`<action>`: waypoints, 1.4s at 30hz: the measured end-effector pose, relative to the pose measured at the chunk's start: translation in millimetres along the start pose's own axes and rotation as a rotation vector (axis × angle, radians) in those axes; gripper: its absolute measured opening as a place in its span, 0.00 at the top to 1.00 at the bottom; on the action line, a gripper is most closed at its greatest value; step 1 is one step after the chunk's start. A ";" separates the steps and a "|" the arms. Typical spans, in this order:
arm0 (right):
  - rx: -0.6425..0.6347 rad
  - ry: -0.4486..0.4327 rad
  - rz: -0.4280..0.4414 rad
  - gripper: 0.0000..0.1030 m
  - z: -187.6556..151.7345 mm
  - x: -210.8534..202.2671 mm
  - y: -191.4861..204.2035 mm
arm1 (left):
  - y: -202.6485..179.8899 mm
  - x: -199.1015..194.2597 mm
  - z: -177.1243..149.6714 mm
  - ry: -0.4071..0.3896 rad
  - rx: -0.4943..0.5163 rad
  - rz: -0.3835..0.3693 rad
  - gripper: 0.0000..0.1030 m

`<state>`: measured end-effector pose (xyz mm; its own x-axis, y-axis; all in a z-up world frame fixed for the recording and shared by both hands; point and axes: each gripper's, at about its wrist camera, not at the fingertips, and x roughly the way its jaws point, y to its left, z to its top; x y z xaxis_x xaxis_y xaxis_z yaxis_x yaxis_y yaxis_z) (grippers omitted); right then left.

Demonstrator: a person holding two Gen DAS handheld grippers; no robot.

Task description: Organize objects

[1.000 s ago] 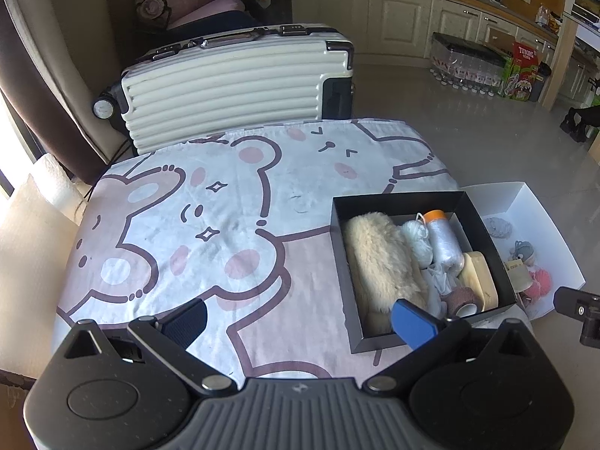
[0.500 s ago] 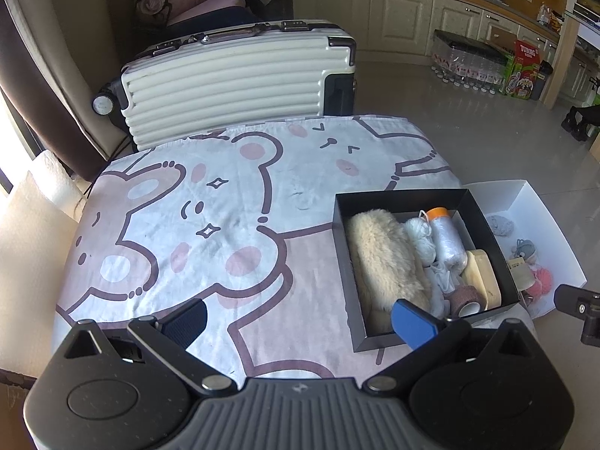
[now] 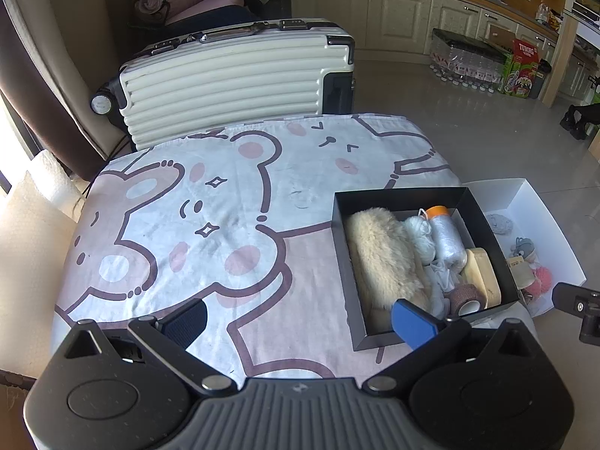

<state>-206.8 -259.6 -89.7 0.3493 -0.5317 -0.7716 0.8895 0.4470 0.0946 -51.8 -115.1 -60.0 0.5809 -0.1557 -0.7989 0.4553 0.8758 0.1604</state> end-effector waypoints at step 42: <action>0.002 0.005 0.001 0.00 -1.8 3.1 4.6 | -0.1 1.8 -2.4 0.003 0.005 -0.005 0.00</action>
<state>-202.1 -257.9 -92.8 0.3491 -0.5276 -0.7744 0.8897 0.4460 0.0972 -52.5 -114.4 -62.8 0.5767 -0.1589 -0.8014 0.4618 0.8726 0.1593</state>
